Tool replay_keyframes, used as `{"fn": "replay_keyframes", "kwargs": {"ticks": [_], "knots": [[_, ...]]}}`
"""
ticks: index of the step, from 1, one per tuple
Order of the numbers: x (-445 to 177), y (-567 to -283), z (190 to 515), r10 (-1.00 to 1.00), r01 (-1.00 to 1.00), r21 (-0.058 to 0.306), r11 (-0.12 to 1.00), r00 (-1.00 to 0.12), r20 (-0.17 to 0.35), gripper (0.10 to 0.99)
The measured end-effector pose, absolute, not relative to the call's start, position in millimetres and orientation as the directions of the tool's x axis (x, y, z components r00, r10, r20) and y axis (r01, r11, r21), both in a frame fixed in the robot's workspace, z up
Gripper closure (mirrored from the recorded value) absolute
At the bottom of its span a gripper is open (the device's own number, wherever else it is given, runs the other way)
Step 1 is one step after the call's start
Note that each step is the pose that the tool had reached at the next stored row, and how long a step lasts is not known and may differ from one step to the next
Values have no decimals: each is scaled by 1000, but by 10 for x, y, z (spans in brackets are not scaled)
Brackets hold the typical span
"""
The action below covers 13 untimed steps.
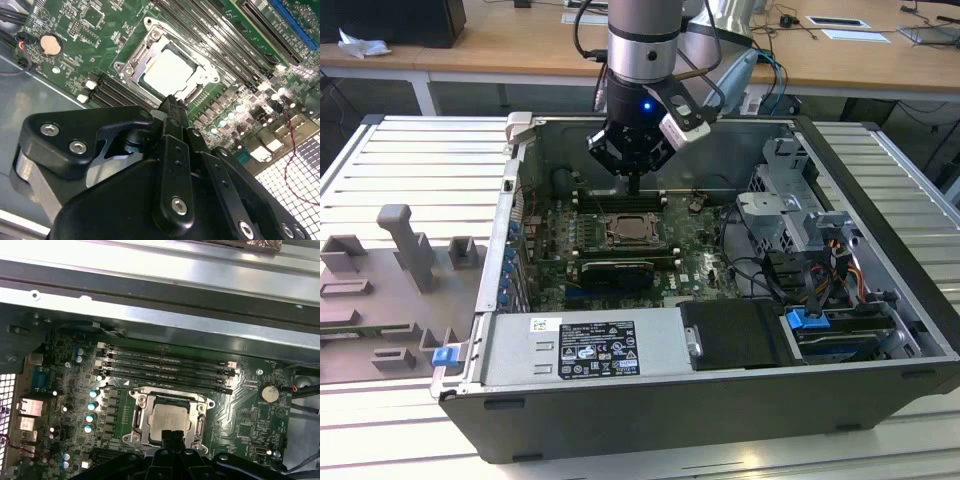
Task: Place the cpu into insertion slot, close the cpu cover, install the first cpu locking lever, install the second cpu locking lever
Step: 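Install the first cpu locking lever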
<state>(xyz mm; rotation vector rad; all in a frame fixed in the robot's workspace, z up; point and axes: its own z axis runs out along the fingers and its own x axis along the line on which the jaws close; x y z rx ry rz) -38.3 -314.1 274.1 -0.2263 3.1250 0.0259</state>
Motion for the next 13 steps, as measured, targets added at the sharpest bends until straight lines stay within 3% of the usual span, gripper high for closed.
{"fn": "replay_keyframes", "kwargs": {"ticks": [13], "knots": [[-613, -3104, 2669, -95, -96, 16, 995, -995, -17, 980]]}}
